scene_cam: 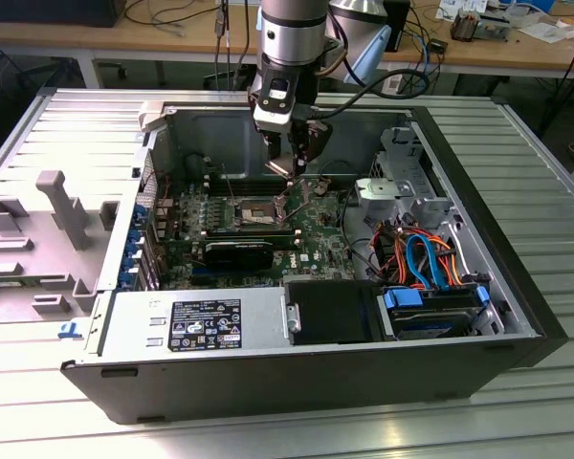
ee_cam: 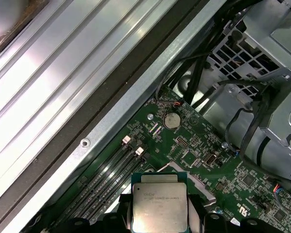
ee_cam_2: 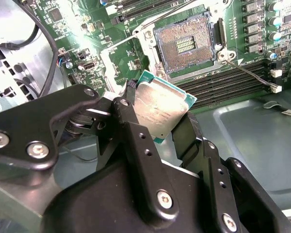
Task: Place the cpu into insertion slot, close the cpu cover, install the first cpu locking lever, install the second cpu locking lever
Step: 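Place the cpu into insertion slot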
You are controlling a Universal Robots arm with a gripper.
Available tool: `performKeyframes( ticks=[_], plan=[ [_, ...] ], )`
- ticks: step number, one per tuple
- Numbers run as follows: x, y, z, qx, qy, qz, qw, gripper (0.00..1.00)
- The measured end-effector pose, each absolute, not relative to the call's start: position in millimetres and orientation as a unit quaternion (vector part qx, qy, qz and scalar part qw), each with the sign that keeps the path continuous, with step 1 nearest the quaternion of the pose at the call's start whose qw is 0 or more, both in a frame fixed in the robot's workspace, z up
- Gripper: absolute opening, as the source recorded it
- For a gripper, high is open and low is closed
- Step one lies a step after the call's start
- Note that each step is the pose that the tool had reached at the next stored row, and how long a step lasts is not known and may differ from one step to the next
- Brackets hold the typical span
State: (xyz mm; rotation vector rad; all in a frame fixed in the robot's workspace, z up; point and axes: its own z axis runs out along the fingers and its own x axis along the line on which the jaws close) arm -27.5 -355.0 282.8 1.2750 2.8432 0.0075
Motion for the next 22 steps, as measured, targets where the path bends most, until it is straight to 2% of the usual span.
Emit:
performKeyframes(
  ticks=[22],
  plan=[
    [-27.5, -355.0, 282.7, 0.417, 0.909, 0.001, 0.013, 0.54]
  ],
)
